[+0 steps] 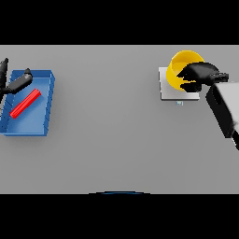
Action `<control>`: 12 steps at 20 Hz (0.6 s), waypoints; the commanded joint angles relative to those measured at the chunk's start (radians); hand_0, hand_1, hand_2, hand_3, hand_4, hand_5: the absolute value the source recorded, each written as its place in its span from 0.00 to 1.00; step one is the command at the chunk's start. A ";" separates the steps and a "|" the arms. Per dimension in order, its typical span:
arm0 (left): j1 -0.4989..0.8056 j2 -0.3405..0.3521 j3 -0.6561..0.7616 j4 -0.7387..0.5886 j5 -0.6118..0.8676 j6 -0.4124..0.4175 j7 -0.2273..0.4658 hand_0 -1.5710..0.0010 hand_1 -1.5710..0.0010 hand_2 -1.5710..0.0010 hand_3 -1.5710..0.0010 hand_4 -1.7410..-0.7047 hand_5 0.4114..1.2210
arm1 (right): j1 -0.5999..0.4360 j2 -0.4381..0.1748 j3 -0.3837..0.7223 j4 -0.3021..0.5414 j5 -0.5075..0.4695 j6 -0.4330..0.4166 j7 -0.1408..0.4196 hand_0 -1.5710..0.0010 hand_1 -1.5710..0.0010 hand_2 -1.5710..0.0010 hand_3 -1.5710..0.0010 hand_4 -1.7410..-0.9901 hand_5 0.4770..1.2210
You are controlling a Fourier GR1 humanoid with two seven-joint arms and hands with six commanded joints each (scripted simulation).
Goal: Pick up the red beaker and tilt it to pour out 1 green nut into yellow bowl. Pick up the yellow bowl and place it on the metallic measuring scale.
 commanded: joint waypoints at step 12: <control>-0.021 -0.032 -0.002 0.042 -0.001 -0.002 -0.007 1.00 1.00 1.00 1.00 0.89 0.40 | -0.048 0.023 0.028 0.099 0.032 0.014 -0.074 0.95 0.95 0.89 0.75 0.55 0.35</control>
